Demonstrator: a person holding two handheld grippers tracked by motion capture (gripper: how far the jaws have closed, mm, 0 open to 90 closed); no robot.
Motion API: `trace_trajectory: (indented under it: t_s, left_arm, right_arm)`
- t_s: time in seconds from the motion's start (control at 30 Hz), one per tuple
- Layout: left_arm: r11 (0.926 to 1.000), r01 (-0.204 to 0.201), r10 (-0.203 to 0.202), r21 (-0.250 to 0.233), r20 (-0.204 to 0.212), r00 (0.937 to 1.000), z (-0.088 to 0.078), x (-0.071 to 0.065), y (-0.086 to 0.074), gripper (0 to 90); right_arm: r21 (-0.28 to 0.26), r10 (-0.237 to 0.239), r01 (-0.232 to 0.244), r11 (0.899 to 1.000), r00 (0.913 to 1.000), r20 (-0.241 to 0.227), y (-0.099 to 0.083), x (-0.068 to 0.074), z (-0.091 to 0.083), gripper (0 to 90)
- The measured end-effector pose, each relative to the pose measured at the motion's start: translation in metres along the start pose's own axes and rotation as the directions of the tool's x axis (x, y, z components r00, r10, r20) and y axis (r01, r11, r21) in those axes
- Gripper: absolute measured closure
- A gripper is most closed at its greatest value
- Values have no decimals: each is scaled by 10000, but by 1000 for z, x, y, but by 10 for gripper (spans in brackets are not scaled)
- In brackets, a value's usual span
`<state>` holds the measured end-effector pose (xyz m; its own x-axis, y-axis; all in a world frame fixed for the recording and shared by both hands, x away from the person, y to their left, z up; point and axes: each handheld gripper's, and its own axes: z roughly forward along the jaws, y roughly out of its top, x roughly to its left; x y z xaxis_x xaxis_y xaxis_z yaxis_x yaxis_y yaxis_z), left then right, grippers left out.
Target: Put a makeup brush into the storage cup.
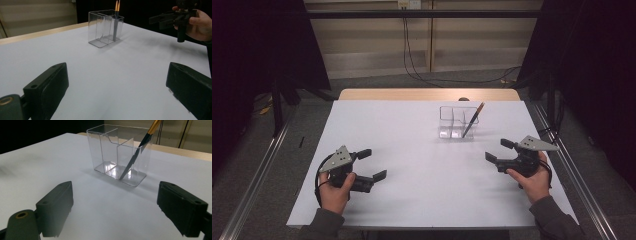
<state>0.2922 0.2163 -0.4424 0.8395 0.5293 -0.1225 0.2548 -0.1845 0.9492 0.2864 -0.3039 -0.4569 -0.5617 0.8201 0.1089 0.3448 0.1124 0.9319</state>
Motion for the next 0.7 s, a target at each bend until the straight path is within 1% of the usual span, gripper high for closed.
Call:
trace_trajectory:
  t_s: [0.03,0.07,0.1,0.13,0.17,0.4,0.43,0.57,0.7]
  left_arm:
    - [10000,-14,14,10,77,10000,0,0,0,41]
    - [10000,29,-29,-8,9,10000,1,0,0,41]
    - [10000,41,-41,-31,129,9999,1,0,0,41]
    - [10000,37,-37,12,59,10000,1,0,0,41]
    - [10000,26,-26,-8,118,9999,1,0,0,41]
    - [10000,-5,4,23,115,9999,2,0,0,41]
    - [10000,-19,18,35,40,10000,2,0,0,41]
    - [10000,-19,19,23,28,10000,3,0,1,41]
    - [10000,-42,42,65,64,10000,4,0,0,41]
  right_arm:
    - [25,32,-33,10000,10000,26,0,0,-1,132]
    - [61,-13,13,10000,10000,-3,0,0,-1,132]
    - [65,-61,61,10000,10000,-19,-1,0,-1,132]
    - [67,-24,24,10000,10000,-21,-1,0,-2,132]
    - [77,-20,20,10000,10000,7,-2,-1,-2,132]
    - [74,23,-24,10000,10000,27,-4,-2,-10,132]
    - [63,-26,26,10000,10000,1,-4,-2,-11,132]
    - [58,58,-59,10000,9999,104,-6,-3,-14,132]
    - [96,-27,25,10000,9999,140,-8,-3,-17,132]
